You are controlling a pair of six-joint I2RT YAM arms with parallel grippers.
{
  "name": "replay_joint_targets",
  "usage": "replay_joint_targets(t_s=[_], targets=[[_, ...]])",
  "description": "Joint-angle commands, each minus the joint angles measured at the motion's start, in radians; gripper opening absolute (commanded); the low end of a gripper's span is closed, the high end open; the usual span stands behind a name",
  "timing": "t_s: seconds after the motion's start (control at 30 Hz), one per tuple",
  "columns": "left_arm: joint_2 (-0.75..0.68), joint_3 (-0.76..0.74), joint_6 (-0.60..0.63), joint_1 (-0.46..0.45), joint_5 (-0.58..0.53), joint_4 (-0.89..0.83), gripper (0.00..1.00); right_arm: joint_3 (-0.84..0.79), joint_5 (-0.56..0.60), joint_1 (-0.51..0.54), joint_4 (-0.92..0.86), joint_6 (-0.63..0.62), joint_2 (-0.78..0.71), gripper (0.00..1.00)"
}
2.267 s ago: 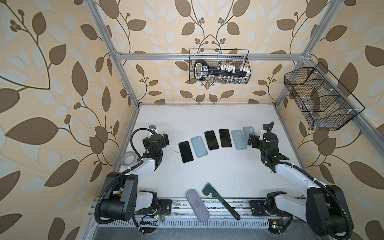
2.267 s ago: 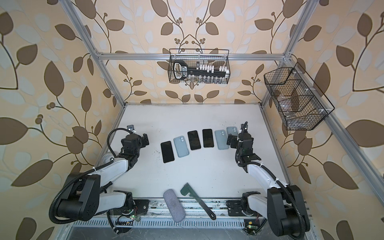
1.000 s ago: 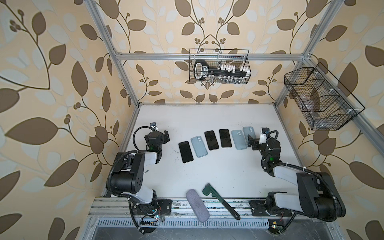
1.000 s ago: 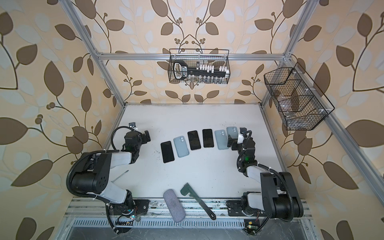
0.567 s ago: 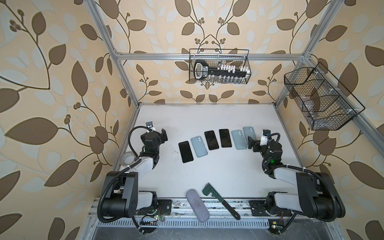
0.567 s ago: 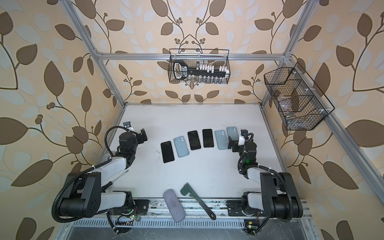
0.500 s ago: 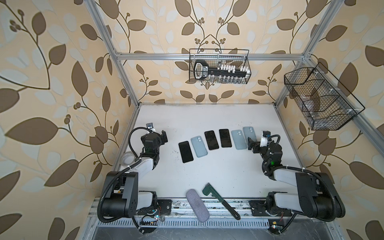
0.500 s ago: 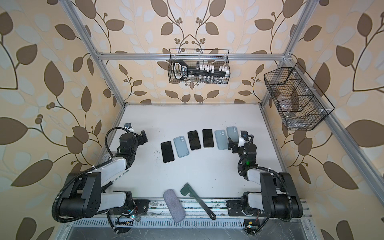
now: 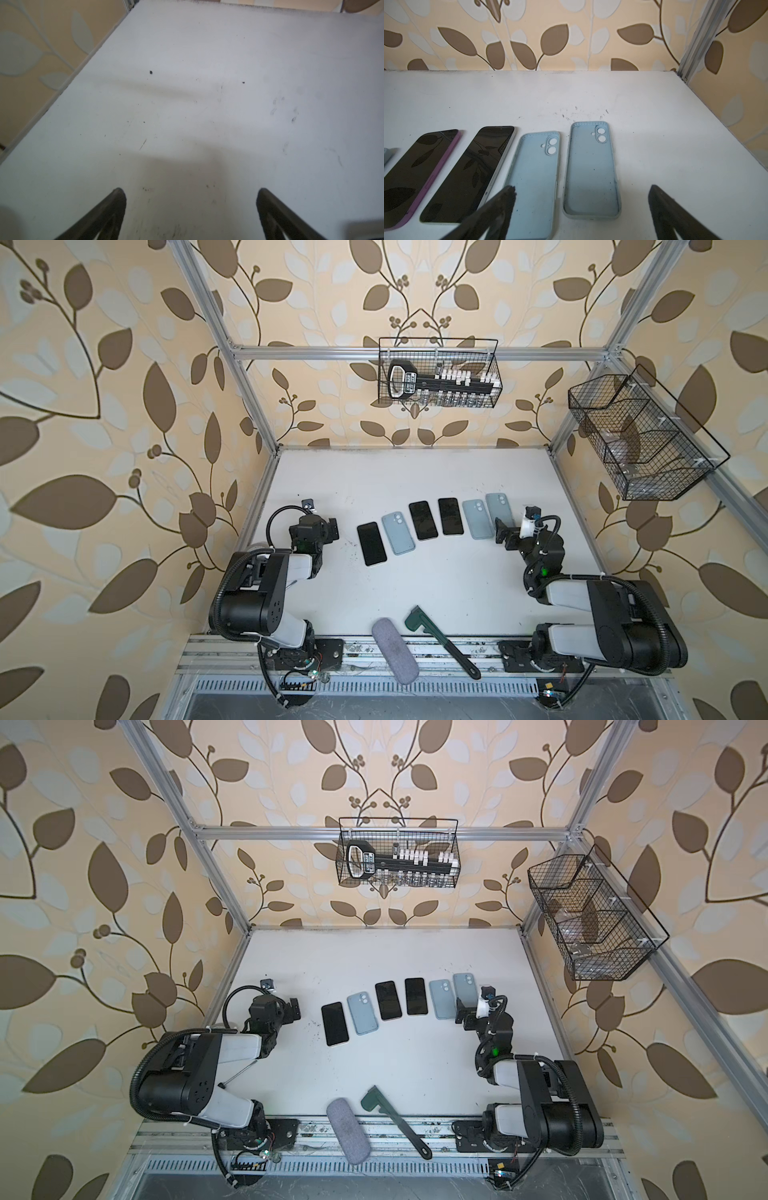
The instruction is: Take the phone out of the phone case
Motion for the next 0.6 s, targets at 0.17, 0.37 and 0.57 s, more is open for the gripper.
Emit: replay_joint_targets(t_s=[0.17,0.37,0.57], targets=[[-0.003,0.016,0.045,0.022,0.115,0.076,0.99,0.004,0.015,0.008,0.031,-0.012,-0.003,1.00],[-0.006,0.009,0.054,0.027,0.151,0.087,0.99,0.002,0.015,0.010,0.031,-0.012,-0.003,1.00],[-0.009,0.008,0.054,0.026,0.151,0.087,0.99,0.011,0.028,0.016,0.021,-0.015,0.002,1.00]])
